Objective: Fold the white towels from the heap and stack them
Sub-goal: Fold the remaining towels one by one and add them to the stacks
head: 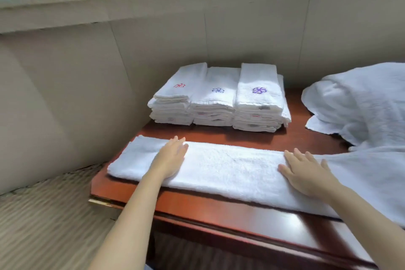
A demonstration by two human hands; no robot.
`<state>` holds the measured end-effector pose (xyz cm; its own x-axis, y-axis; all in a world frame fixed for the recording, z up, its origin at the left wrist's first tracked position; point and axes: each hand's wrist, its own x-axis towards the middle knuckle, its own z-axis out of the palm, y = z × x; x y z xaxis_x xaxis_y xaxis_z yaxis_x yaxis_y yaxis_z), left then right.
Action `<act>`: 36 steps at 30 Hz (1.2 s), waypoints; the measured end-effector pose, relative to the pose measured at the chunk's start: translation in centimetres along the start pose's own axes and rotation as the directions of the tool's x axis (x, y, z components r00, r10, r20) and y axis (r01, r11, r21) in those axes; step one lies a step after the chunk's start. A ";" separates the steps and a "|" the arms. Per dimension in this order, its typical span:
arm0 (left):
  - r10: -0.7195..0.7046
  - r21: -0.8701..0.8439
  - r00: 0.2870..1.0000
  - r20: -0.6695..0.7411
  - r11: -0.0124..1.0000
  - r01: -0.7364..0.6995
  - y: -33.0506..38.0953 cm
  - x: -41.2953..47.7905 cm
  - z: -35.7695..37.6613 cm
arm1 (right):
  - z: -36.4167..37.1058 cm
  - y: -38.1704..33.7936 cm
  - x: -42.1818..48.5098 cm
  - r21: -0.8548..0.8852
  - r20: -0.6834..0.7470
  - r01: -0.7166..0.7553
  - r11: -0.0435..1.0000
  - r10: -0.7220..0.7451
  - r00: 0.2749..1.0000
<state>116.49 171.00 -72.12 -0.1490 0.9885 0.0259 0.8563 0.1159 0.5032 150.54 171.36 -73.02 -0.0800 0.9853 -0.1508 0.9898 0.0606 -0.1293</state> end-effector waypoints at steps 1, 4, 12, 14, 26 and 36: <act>-0.031 -0.017 0.997 -0.072 0.999 0.030 -1.5 -0.2 -1.0 | 0.1 -0.8 0.1 0.000 -0.015 0.020 1.000 -0.020 1.000; -0.140 0.076 0.978 -0.157 0.985 0.153 -6.2 -1.0 -3.3 | 0.3 -3.6 0.5 0.013 -0.058 0.183 0.983 -0.182 0.982; -0.358 0.144 0.892 -0.277 0.902 0.407 -9.9 -2.0 -4.9 | 1.5 -8.1 0.5 0.036 -0.074 0.305 0.952 -0.302 0.951; -0.422 0.099 0.861 -0.285 0.880 0.464 -10.0 -1.8 -5.3 | 1.5 -8.3 0.4 0.028 -0.096 0.299 0.954 -0.295 0.951; -0.571 -0.587 0.818 -0.074 0.687 0.427 -6.0 -2.2 -7.8 | 1.1 -8.2 -0.2 0.047 -0.187 0.354 0.934 -0.340 0.921; 0.435 -0.720 0.830 0.350 0.692 -0.059 9.3 -4.4 -3.2 | -2.4 -8.0 -1.8 0.924 0.256 -0.319 -0.209 -0.281 0.925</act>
<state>123.54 167.38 -64.84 0.4215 0.9047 -0.0619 0.2456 -0.0481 0.9682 143.01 169.48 -69.34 -0.3826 0.8534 -0.3541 -0.2905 -0.4749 -0.8307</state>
